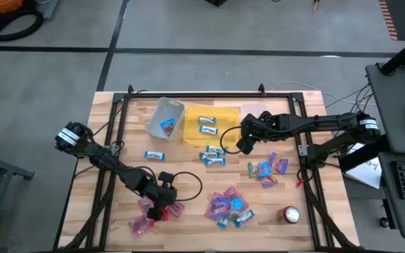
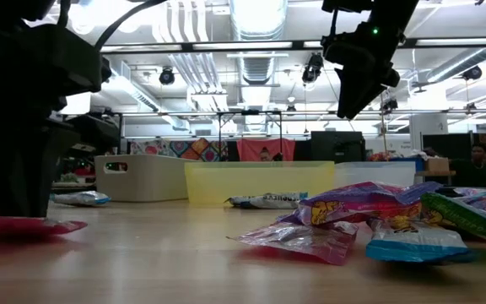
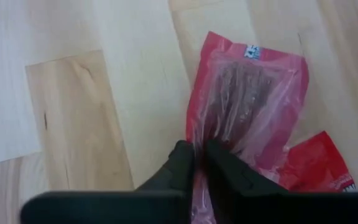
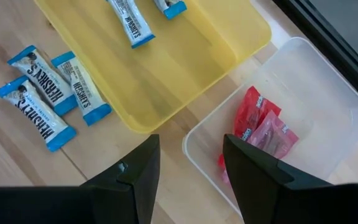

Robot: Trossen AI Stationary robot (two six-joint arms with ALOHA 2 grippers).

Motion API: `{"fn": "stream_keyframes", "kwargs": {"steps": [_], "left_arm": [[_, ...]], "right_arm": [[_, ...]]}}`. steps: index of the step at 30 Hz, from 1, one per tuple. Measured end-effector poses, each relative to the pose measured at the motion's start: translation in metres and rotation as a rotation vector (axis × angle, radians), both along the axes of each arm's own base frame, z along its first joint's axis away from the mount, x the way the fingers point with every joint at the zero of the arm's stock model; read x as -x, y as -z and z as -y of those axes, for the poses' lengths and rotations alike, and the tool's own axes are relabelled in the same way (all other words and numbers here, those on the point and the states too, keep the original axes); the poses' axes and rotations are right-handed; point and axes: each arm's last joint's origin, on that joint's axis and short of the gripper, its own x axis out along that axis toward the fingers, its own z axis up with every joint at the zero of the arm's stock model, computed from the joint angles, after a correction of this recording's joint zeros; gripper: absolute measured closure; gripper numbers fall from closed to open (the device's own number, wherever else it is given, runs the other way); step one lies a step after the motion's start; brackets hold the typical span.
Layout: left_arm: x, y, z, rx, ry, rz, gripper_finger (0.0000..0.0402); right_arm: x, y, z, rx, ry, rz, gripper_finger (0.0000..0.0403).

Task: Sort candy
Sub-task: Put the red candy into the transparent bin

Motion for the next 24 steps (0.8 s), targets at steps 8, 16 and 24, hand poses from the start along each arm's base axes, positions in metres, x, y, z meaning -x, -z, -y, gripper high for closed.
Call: {"fn": "stream_keyframes", "kwargs": {"steps": [8, 16, 24], "left_arm": [[0.006, -0.016, -0.007, -0.049, -0.01, 0.054, 0.0399], [0.012, -0.058, -0.028, -0.237, -0.171, 0.283, 0.0401], [0.005, -0.079, -0.047, -0.54, -0.431, 0.54, 0.0401]], "right_arm": [[-0.004, -0.001, -0.007, 0.02, -0.065, 0.014, 0.0234], [-0.022, -0.007, -0.042, 0.092, -0.302, 0.197, 0.0236], [-0.044, 0.007, -0.078, 0.116, -0.546, 0.539, 0.0223]]}}
